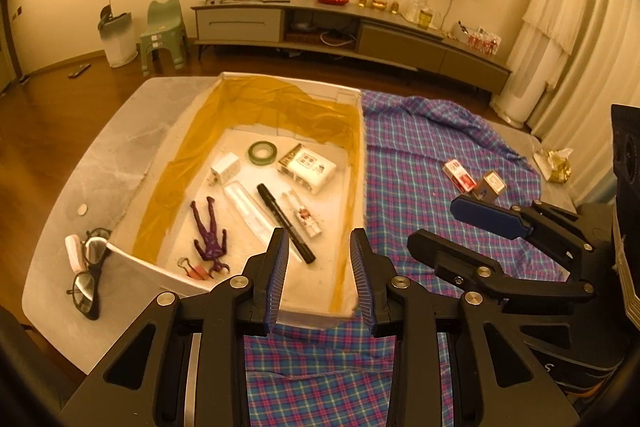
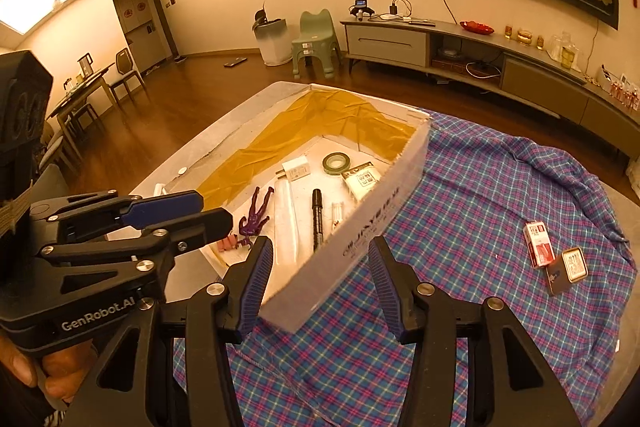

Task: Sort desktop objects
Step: 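Move both open tools back over the plaid sheet toward the staples box and tin, then grasp the red staples box with the left tool while the right tool grasps the gold tin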

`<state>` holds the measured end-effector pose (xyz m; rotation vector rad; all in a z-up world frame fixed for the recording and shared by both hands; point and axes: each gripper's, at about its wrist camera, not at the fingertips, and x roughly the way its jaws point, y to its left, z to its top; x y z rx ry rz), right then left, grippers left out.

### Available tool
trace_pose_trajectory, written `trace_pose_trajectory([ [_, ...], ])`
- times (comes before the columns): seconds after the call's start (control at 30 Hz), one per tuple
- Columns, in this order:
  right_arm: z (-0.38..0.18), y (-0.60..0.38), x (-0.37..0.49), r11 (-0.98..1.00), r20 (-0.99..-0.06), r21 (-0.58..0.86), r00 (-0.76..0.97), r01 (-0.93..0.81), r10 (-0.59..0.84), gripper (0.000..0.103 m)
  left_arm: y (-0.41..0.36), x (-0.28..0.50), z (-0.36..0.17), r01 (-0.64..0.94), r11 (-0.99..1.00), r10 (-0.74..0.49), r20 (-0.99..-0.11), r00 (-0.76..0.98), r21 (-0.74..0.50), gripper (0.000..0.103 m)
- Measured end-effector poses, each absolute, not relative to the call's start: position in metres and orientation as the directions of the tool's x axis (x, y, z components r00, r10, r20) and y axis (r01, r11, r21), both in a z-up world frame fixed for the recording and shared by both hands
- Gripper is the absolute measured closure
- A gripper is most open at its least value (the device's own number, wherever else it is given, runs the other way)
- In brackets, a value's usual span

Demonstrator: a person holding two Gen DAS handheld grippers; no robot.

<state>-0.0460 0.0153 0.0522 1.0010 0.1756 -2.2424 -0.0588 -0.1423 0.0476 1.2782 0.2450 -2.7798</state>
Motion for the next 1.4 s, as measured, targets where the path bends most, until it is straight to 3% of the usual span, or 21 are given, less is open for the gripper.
trace_pose_trajectory([
  [0.7,0.026,0.128,-0.075,-0.856,-0.671,0.216,-0.565,0.47,-0.48,0.046,-0.044,-0.111,0.026,0.029,-0.991,0.095,-0.827,-0.554,-0.133,0.069],
  [0.93,0.011,0.175,-0.101,-0.894,-0.675,0.256,-0.595,0.367,-0.437,0.044,-0.004,-0.146,0.016,-0.023,-0.985,0.157,-0.841,-0.518,-0.169,0.06],
  [1.17,-0.005,0.208,-0.129,-0.935,-0.695,0.203,-0.63,0.29,-0.347,0.043,0.027,-0.192,0.001,-0.043,-0.972,0.223,-0.859,-0.46,-0.229,0.059],
  [1.4,-0.027,0.233,-0.167,-0.977,-0.718,0.063,-0.671,0.204,-0.186,0.033,0.051,-0.257,-0.038,-0.007,-0.948,0.298,-0.881,-0.366,-0.318,0.057],
])
